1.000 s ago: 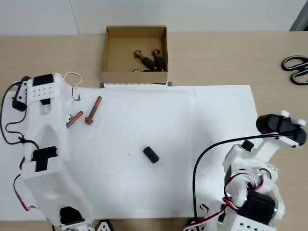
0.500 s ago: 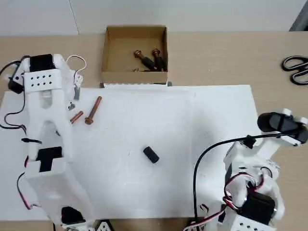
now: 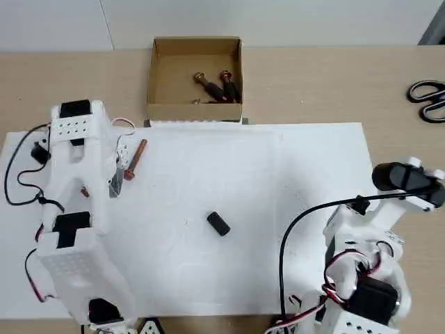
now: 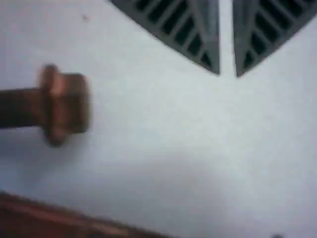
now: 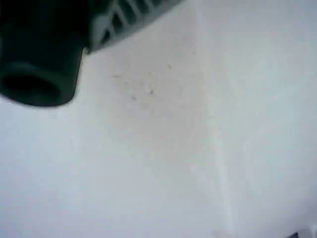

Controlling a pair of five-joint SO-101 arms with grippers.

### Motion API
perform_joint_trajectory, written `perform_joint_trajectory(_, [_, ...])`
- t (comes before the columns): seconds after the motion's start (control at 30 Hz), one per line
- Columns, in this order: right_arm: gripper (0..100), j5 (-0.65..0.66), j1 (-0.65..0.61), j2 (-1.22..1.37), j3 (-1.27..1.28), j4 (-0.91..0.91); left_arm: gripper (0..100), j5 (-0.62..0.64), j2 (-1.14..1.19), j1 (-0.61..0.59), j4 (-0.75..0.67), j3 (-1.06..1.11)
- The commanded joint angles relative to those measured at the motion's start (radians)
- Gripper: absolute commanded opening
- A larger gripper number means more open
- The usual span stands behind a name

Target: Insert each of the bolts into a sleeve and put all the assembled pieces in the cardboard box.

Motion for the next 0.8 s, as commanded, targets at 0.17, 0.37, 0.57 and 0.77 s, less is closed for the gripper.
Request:
perform_joint_trajectory(0.17, [0.3,0.011,0.002,-0.005,-0.005,-0.019,1,-0.012,-0.008,-0.098,0.025,0.031])
perform_joint_trajectory(0.37, [0.3,0.011,0.002,-0.005,-0.005,-0.019,1,-0.058,-0.005,-0.169,0.011,0.03])
perform_joint_trajectory(0.57, [0.3,0.011,0.002,-0.005,-0.005,-0.019,1,-0.058,0.003,-0.183,-0.078,0.03])
perform_joint_trajectory(0.77, [0.3,0.011,0.002,-0.007,-0.005,0.031,1,-0.058,0.003,-0.18,-0.187,0.031])
